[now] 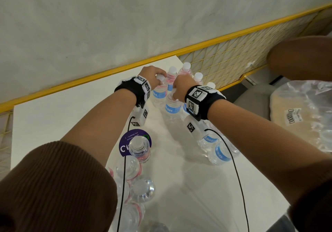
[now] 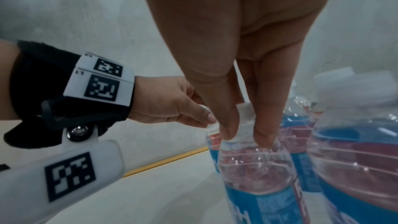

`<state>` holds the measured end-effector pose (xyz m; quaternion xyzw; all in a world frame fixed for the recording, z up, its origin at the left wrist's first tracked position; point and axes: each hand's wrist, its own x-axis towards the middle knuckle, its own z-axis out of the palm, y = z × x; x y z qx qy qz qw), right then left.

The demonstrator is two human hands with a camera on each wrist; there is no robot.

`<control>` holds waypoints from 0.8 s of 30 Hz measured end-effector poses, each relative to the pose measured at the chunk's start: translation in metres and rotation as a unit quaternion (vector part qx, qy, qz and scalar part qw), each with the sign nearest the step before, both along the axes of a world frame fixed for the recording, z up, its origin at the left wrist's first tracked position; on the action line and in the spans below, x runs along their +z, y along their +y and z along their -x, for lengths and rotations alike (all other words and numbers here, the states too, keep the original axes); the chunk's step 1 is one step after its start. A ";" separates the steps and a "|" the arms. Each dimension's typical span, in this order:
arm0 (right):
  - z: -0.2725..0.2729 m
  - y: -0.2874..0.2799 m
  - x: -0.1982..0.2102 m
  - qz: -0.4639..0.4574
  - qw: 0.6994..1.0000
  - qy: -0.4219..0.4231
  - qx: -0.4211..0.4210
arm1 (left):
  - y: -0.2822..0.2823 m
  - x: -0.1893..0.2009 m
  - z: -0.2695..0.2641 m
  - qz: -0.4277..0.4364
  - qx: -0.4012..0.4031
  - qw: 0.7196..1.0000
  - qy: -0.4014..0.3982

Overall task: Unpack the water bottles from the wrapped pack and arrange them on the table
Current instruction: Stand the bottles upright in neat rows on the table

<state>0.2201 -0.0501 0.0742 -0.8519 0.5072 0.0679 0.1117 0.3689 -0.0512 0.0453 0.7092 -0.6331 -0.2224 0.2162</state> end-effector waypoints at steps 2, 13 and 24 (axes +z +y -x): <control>-0.004 0.002 0.001 0.009 1.000 -0.003 -0.005 | 0.001 -0.002 -0.001 0.002 0.007 1.000 0.012; -0.003 0.008 0.005 0.004 0.997 -0.068 -0.032 | 0.006 -0.003 0.001 -0.016 -0.013 0.999 -0.037; 0.154 0.055 0.042 -0.077 0.945 -0.244 -0.205 | 0.061 0.047 0.094 0.087 -0.158 0.984 -0.005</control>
